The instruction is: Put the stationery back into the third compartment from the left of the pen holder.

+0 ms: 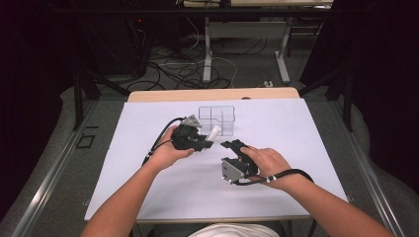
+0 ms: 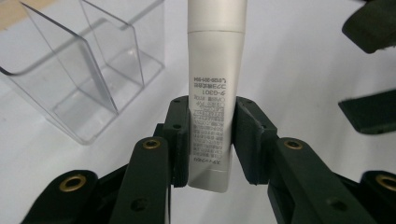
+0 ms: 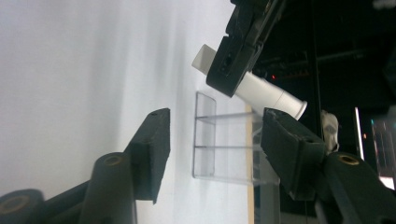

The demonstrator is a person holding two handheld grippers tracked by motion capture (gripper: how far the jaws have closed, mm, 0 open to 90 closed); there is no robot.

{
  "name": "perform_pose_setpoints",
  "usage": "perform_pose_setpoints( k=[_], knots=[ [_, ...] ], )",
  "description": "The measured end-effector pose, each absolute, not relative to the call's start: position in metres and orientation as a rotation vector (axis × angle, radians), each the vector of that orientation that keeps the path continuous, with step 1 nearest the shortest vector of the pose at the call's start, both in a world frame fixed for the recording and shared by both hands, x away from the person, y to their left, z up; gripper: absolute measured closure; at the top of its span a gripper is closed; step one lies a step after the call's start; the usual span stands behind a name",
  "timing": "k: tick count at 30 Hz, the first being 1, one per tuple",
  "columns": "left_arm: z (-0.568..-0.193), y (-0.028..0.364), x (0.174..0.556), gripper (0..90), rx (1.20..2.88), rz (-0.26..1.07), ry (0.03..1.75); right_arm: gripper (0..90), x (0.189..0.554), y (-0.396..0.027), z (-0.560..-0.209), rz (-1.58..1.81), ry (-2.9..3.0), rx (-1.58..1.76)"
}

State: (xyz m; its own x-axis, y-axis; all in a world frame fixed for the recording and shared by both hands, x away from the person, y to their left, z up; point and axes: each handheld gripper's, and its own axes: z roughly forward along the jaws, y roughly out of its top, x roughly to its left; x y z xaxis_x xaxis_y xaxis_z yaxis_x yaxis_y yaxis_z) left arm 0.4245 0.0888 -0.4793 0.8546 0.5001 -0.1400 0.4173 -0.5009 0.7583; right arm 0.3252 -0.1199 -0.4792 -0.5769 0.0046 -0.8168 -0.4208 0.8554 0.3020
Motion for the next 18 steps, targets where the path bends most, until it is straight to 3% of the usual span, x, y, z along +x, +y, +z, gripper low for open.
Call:
perform_pose_setpoints(
  k=[9,18],
  knots=[
    [-0.471,0.086,0.431,68.9,1.996,0.19,0.732,35.3,0.333,-0.131,-0.469,0.663,2.179,-0.09],
    [-0.461,0.077,0.438,68.8,1.942,0.227,0.709,26.2,0.346,-0.144,-0.467,0.79,2.248,0.202]
  ],
)
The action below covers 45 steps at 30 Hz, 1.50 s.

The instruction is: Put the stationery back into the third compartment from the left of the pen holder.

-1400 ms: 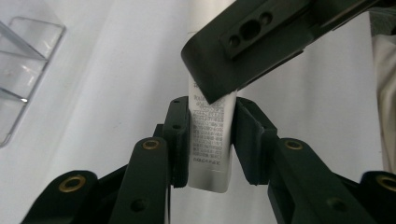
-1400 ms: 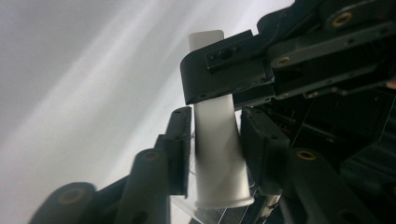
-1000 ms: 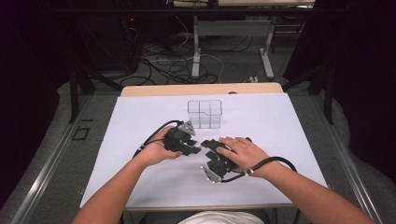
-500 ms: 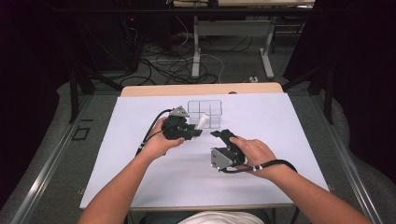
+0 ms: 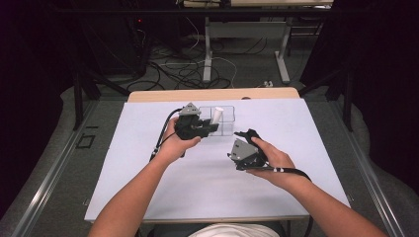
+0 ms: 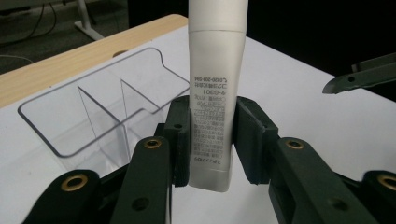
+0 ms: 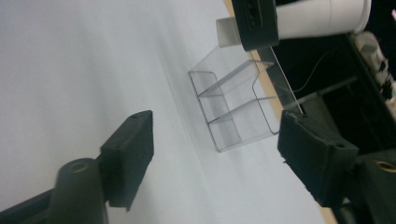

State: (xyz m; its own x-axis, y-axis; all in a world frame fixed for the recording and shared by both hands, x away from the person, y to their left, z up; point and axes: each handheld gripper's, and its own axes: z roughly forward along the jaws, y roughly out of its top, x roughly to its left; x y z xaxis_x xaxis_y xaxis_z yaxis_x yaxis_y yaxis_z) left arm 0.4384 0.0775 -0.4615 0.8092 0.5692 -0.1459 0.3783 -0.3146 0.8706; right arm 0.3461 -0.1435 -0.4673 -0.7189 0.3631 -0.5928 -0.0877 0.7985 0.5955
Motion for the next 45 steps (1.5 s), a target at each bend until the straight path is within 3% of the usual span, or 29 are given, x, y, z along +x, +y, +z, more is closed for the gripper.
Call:
perform_pose_setpoints(
  k=[7,12,19,28,45],
  knots=[
    [-0.453,0.07,0.444,68.9,1.87,0.264,0.734,15.9,0.358,-0.159,-0.467,0.904,2.253,0.44],
    [-0.45,0.062,0.448,68.9,1.84,0.296,0.758,13.9,0.362,-0.171,-0.471,1.003,2.251,0.609],
    [-0.447,0.05,0.453,68.9,1.776,0.339,0.815,2.0,0.364,-0.186,-0.484,1.169,2.249,0.876],
    [-0.457,0.033,0.462,68.9,1.711,0.337,0.92,0.0,0.363,-0.197,-0.498,1.213,2.226,0.979],
    [-0.49,0.0,0.482,69.0,1.739,0.366,1.006,0.0,0.366,-0.213,-0.503,1.287,2.173,1.082]
  ],
)
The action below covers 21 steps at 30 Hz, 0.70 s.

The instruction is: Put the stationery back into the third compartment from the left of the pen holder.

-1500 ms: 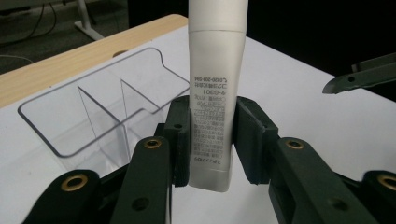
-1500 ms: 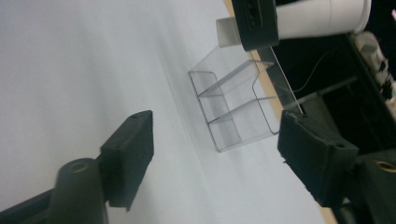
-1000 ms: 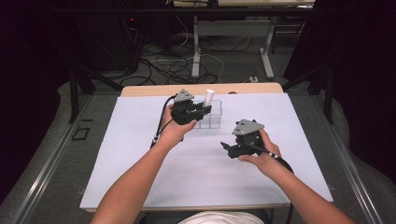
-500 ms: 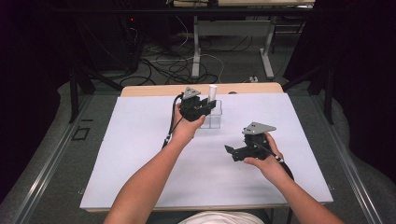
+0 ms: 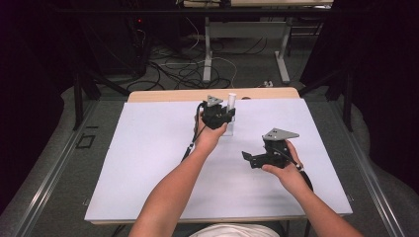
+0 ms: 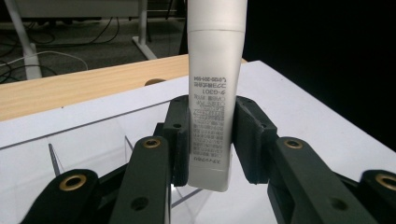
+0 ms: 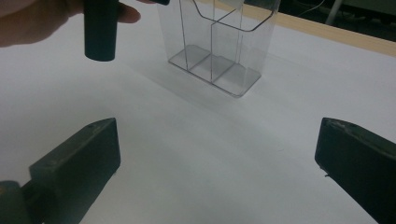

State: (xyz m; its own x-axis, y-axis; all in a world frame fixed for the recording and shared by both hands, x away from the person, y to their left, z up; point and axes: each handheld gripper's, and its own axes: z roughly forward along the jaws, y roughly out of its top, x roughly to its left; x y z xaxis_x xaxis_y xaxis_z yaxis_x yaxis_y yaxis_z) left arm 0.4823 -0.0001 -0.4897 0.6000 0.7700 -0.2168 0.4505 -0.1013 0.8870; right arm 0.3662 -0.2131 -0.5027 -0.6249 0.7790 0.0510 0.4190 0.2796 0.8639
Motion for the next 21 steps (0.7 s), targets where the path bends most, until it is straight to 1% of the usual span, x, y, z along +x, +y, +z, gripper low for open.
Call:
perform_pose_setpoints(
  k=[4,21],
  knots=[
    [-0.496,0.0,0.488,69.0,1.722,0.371,1.021,0.0,0.366,-0.214,-0.504,1.285,2.179,1.08],
    [-0.51,0.0,0.495,68.9,1.778,0.42,1.029,0.6,0.365,-0.209,-0.508,1.293,2.222,1.075]
  ],
)
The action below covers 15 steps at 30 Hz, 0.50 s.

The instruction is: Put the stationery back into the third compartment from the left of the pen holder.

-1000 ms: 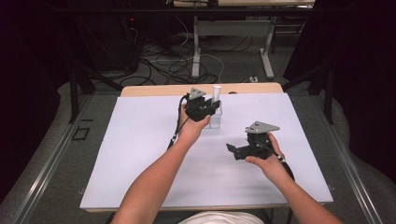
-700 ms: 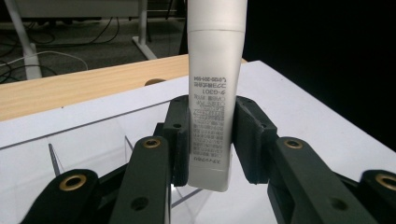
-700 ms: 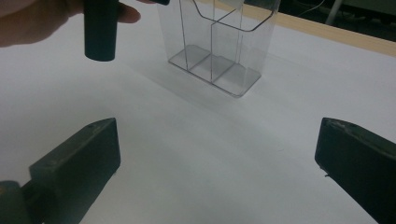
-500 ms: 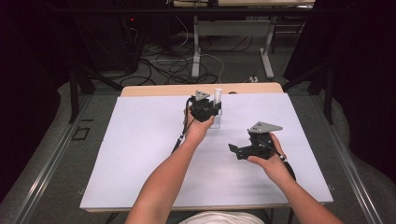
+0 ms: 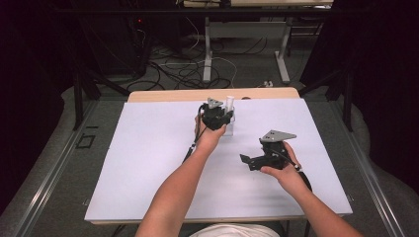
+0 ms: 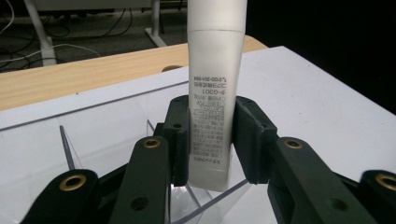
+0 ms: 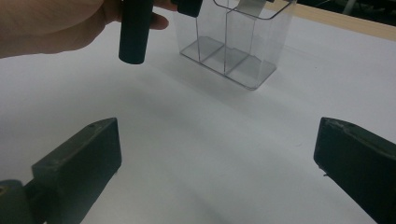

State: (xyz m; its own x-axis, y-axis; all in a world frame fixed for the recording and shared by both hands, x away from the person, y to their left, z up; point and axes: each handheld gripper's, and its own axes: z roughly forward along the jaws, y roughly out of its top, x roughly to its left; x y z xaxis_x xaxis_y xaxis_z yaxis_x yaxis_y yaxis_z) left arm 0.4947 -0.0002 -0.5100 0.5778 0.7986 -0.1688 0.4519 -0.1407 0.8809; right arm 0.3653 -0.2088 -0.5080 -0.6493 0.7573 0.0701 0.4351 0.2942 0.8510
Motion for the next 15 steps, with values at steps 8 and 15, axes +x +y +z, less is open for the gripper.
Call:
perform_pose_setpoints(
  k=[8,15],
  knots=[
    [-0.509,0.0,0.491,66.5,1.795,0.401,1.052,0.7,0.365,-0.207,-0.51,1.288,2.24,1.069],
    [-0.489,0.018,0.468,40.2,1.778,0.469,1.024,0.7,0.366,-0.212,-0.509,1.286,2.232,1.085]
  ],
)
